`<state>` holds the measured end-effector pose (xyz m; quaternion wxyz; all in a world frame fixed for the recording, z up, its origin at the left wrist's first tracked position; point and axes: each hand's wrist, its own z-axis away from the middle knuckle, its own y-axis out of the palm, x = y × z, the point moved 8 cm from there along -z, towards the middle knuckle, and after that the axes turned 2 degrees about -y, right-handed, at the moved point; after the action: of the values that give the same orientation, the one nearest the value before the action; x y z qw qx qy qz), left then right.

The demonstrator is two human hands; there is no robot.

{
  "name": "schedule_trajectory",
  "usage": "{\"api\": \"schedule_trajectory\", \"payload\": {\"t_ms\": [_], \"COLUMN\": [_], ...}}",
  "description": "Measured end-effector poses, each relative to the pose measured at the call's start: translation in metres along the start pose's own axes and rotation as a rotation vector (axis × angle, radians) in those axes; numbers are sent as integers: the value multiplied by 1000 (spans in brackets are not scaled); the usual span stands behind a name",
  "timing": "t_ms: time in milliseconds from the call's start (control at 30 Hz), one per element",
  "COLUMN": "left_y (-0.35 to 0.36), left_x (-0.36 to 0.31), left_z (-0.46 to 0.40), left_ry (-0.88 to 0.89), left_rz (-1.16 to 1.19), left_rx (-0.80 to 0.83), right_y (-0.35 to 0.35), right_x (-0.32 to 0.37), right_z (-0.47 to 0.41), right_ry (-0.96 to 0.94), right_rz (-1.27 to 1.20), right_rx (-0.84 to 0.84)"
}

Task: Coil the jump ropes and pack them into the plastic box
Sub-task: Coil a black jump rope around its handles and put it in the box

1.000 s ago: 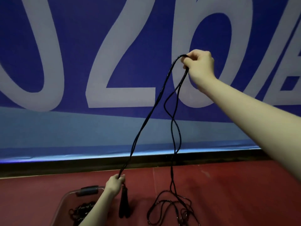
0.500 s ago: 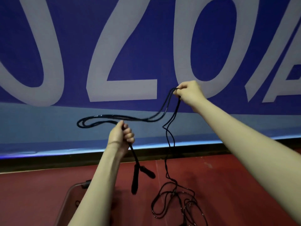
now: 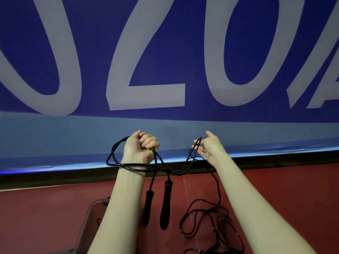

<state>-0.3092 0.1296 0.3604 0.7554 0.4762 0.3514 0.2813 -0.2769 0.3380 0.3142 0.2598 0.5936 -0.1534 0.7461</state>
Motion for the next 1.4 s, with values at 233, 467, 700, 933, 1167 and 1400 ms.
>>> {"api": "schedule_trajectory", "payload": {"t_ms": [233,467,700,933,1167,1400], "left_y": [14,54,51,44,30,15], "left_x": [-7,1,5,-11,-15,-27], "left_z": [3,22,24,28,22,15], "left_ry": [208,557,438,402,431,620], "left_rz": [-177,-648,-367,-176,-233,-771], "left_rx": [88,468,583,556,434,167], "right_y": [0,44,72,56,32,18], "right_x": [-9,-1,-46,-73,-85,-78], "right_z": [4,60,73,55,54,51], "right_ry": [-257,-480,-431,-347,-142,-100], "right_rz": [854,670,508,524,626,474], "right_rx": [-39,448,634,524,555,511]}}
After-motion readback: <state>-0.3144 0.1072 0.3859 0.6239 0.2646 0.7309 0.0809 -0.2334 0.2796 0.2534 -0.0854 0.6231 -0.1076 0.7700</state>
